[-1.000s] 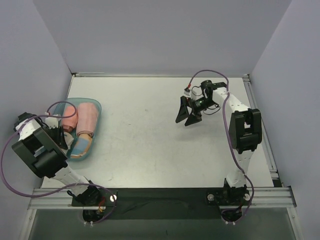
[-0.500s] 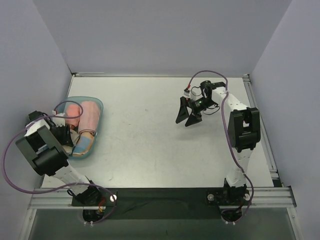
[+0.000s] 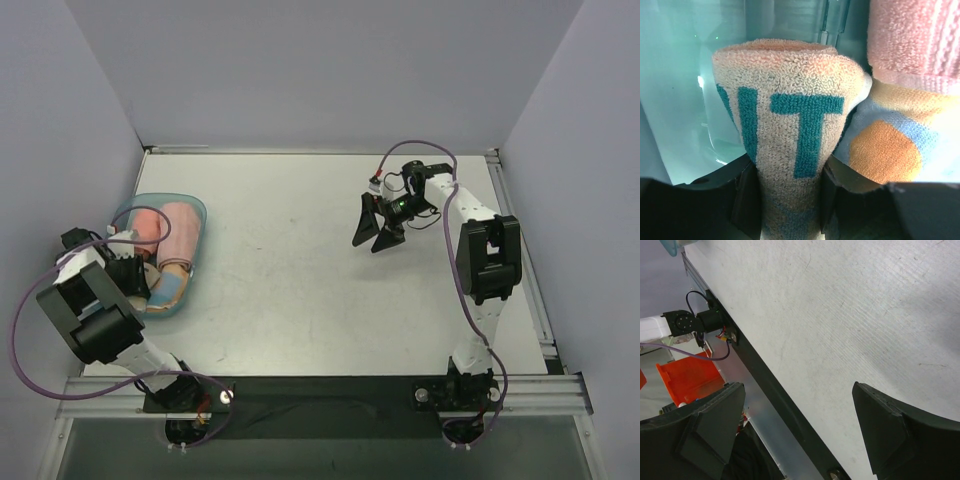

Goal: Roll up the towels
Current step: Place the rolled towel into the container

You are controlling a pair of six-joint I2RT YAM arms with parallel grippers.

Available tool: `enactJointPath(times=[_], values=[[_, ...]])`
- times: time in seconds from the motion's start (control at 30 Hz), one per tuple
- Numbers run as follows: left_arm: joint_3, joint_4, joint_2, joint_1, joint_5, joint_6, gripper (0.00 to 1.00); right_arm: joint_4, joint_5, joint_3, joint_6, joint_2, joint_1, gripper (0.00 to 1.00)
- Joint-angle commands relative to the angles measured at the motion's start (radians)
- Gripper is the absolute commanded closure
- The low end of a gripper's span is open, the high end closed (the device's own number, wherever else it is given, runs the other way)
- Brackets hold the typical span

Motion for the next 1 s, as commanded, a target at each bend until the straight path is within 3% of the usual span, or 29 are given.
enactJointPath(times=[0.0, 0.27, 0.5, 0.6, 0.83, 0.97], values=[[-0.014, -0.023, -0.031, -0.011, 0.016, 0.006, 0.54, -0.049, -0.021, 0.038, -0.014, -0.011, -0.003, 0.07], [0.012, -0.037, -0.031, -0.007, 0.015, 0.001, 0.31, -0.051, -0.023, 0.047, -0.011, -0.016, -0.003, 0.06], [0.068, -0.103, -0.075, -0.009, 0.020, 0.015, 0.28, -0.051, -0.026, 0.061, -0.008, -0.019, -0.003, 0.05], [0.093, -0.123, -0.111, -0.012, 0.012, 0.026, 0.07, -0.052, -0.027, 0.062, -0.009, -0.022, -0.005, 0.05], [0.202, -0.192, -0.175, -0.023, -0.011, 0.053, 0.03, -0.054, -0.021, 0.076, -0.014, -0.037, -0.005, 0.04], [0.280, -0.216, -0.244, -0.093, -0.030, 0.058, 0.03, -0.058, 0.006, 0.075, -0.032, -0.066, -0.013, 0.03]])
